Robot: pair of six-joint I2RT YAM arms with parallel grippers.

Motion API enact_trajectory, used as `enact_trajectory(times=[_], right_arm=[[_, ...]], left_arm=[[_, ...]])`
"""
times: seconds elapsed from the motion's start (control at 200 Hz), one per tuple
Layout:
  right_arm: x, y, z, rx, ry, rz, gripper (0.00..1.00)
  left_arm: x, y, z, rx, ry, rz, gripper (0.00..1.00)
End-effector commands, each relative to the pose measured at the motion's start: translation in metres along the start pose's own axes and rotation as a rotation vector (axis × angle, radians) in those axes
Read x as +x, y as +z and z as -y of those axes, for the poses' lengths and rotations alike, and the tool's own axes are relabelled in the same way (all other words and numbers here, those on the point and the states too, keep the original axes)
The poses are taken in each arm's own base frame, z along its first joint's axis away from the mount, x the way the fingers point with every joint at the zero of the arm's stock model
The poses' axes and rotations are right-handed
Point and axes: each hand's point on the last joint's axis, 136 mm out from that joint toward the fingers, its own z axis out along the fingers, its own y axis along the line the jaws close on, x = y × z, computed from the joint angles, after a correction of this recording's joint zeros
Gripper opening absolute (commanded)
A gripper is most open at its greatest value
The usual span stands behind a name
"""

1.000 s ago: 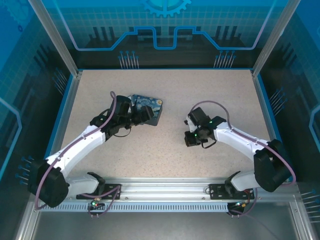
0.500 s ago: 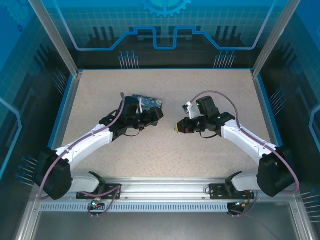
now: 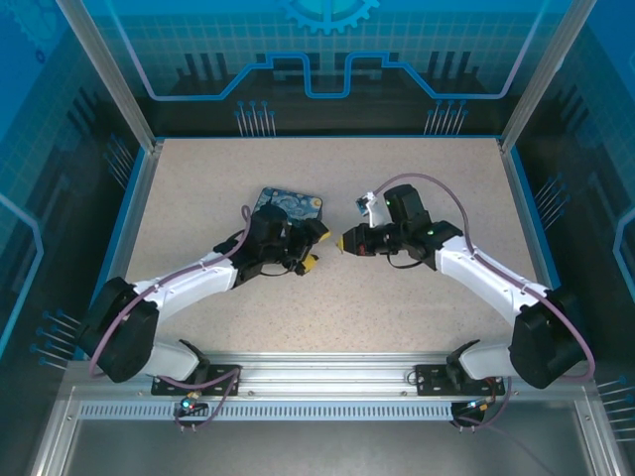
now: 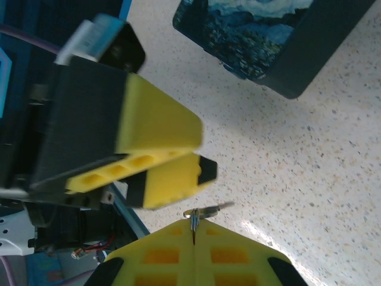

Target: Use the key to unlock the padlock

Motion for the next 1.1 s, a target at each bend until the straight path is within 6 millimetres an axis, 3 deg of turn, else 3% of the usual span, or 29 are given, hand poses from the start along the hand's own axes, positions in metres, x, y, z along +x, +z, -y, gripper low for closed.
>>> enact_trajectory(times=[0.0, 0.39, 0.715, 1.095], right_arm=[[-0.011, 0.004, -0.012, -0.021, -0.016, 0.019, 0.00], [-0.007, 0.018, -0.010, -0.022, -0.013, -0.006, 0.00], [0.006, 0.019, 0.001, 0.003, -0.004, -0.023, 0.00], [0.010, 0.013, 0.005, 0.018, -0.010, -0.020, 0.00]], left_arm=[[0.009, 0.006, 0.019, 0.078, -0.085, -0.043, 0.73], [0.018, 0.027, 0.029, 0.147, -0.148, -0.099, 0.61], [0.014, 0.025, 0.025, 0.144, -0.152, -0.070, 0.39], [0.007, 0.017, 0.027, 0.141, -0.129, -0.035, 0.34]])
